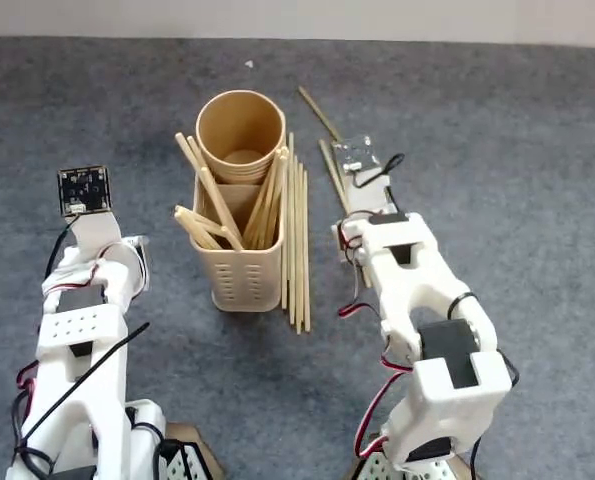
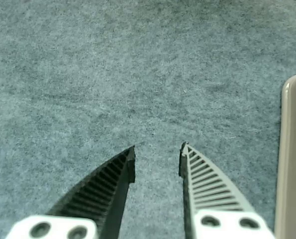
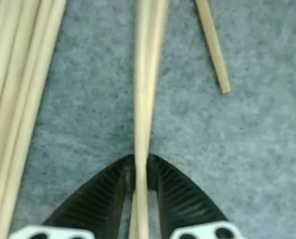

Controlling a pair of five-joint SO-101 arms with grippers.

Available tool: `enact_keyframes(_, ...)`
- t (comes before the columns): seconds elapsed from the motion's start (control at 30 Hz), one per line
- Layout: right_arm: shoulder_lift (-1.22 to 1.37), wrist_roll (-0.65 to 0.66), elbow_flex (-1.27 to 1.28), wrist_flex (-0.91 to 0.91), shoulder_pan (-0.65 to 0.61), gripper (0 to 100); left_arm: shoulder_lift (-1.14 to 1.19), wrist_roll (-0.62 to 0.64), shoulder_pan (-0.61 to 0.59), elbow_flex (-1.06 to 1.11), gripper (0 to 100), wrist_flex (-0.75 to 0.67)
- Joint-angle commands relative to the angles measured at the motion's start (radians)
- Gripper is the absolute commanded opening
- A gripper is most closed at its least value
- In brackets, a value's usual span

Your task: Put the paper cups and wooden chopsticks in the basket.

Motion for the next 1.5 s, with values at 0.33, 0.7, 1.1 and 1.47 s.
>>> enact_keyframes(0.33,-0.707,-0.086,-0.048,0.088,-0.016,0.6,-0.002,-0.006,0.015,-0.002,17,-0.014)
enact_keyframes(0.7,-1.138,-0.084,0.076,-0.102,-0.394,0.6,-0.002,-0.006,0.015,-0.002,17,-0.014)
enact_keyframes(1.1,-1.138,-0.094,0.414,-0.57,-0.479,0.6,-0.002,-0.006,0.015,-0.002,17,-0.015)
enact_keyframes(1.47,-1.148,-0.124,0.549,-0.575,-0.415,9.4,-0.002,-0.006,0.016,-0.002,17,-0.015)
